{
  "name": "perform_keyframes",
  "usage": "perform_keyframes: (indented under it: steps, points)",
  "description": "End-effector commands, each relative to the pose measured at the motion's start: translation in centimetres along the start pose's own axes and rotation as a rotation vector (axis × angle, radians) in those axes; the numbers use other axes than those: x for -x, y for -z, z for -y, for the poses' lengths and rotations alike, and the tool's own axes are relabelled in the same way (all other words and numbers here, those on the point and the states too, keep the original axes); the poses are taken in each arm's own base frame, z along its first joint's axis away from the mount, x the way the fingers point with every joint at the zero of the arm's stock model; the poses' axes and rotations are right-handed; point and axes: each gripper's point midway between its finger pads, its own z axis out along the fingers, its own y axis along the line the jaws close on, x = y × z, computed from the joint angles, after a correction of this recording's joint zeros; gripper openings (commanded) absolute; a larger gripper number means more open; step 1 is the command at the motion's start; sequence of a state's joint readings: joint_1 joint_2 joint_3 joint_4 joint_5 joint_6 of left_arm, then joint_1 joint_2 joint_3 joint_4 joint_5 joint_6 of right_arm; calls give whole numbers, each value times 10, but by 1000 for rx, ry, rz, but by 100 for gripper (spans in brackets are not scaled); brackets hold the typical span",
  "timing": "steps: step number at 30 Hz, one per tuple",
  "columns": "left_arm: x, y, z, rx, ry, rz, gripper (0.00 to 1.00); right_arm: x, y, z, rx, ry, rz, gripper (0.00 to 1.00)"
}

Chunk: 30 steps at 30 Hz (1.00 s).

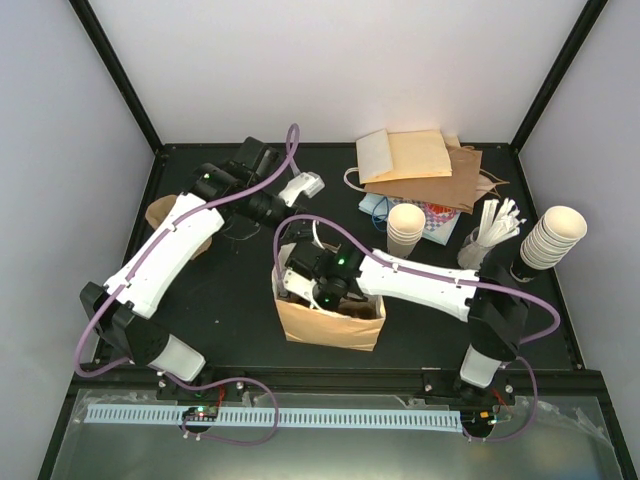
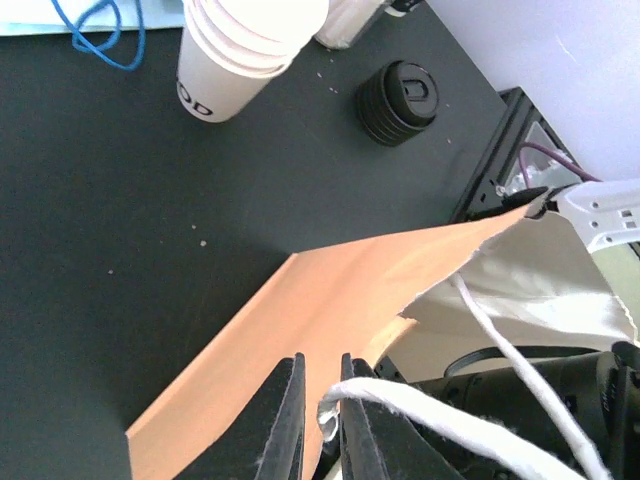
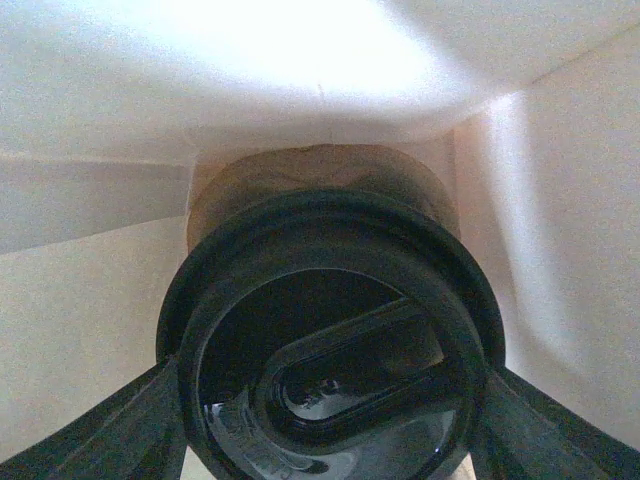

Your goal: Pack the takeout coffee

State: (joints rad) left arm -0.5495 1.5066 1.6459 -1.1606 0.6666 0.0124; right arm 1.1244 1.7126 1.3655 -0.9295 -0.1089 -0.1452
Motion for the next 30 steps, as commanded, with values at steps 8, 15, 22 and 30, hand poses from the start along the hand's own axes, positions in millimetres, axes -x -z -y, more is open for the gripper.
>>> perform_keyframes:
  steps: [8,15,22,30]
  points:
    - [-8,8,13,-21,-13,-8,13,-72,-52,-22,54,-32,-356,54]
    - [-9,5,11,-20,-11,-17,13,-80,-59,-5,-133,37,-402,54]
    - [-11,4,9,-14,-9,-22,13,-72,-63,-8,90,-124,-325,54]
    - [-9,4,6,1,-10,-18,13,-50,-44,-8,73,-122,-246,52]
